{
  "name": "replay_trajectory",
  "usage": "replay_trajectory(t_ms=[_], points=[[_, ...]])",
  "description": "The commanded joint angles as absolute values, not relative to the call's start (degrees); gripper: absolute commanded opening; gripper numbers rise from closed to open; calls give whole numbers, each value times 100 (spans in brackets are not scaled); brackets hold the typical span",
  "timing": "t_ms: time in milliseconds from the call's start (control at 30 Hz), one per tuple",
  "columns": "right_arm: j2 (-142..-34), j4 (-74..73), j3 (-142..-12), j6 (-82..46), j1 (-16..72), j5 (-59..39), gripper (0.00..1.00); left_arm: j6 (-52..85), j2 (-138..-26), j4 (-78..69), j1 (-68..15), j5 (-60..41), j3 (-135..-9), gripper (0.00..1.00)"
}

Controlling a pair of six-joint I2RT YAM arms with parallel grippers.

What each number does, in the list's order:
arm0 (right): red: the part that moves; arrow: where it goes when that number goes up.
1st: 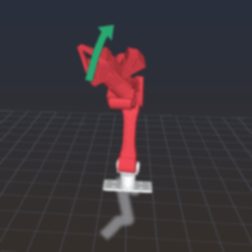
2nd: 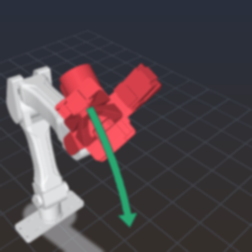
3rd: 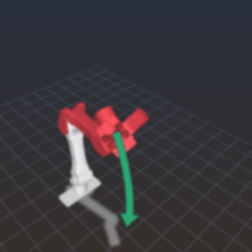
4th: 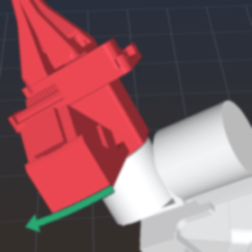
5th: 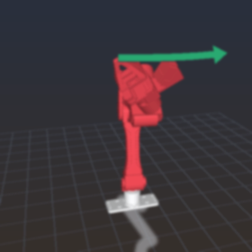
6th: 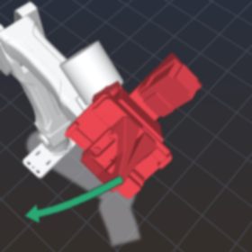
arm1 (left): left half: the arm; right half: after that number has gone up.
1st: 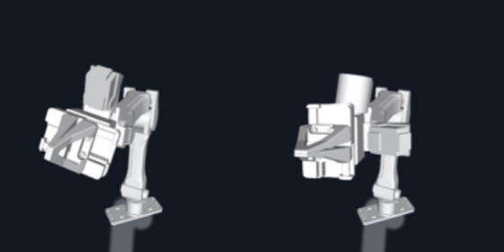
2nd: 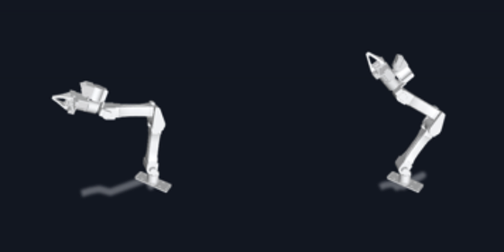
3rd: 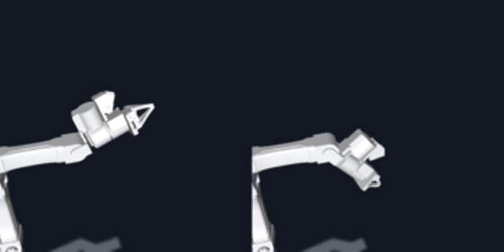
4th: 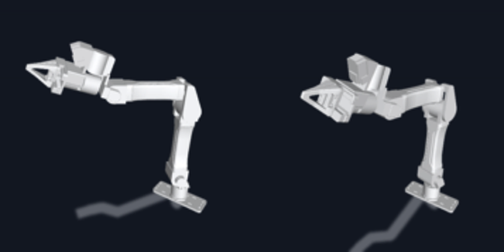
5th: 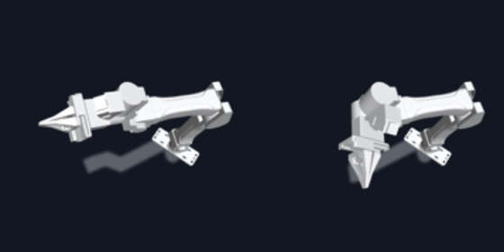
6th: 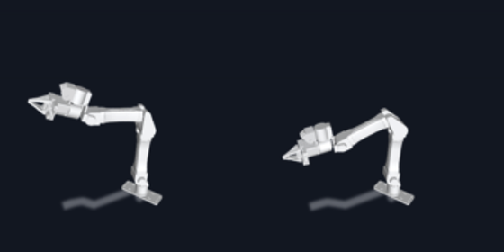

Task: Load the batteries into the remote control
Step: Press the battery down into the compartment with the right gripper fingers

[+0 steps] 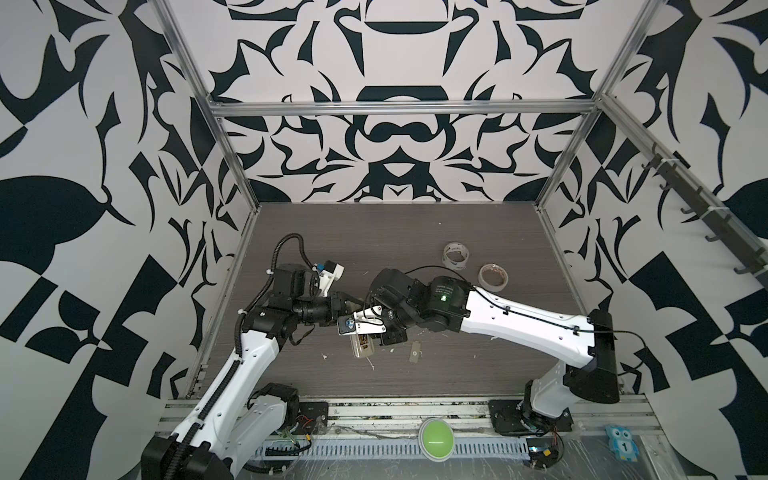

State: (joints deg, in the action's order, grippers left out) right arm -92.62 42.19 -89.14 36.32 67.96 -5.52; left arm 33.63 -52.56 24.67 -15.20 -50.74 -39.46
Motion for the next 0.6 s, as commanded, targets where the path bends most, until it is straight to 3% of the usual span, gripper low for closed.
replay_trajectory(t_ms=[0, 567], points=[[-9193, 4081, -9088, 3543, 6816, -431, 26, 3313, -5186, 2408, -1541, -5117, -3975, 0], [-9325, 4131, -9123, 3542, 6782, -443, 23, 3309, -5194, 2402, -1547, -5109, -3957, 0]])
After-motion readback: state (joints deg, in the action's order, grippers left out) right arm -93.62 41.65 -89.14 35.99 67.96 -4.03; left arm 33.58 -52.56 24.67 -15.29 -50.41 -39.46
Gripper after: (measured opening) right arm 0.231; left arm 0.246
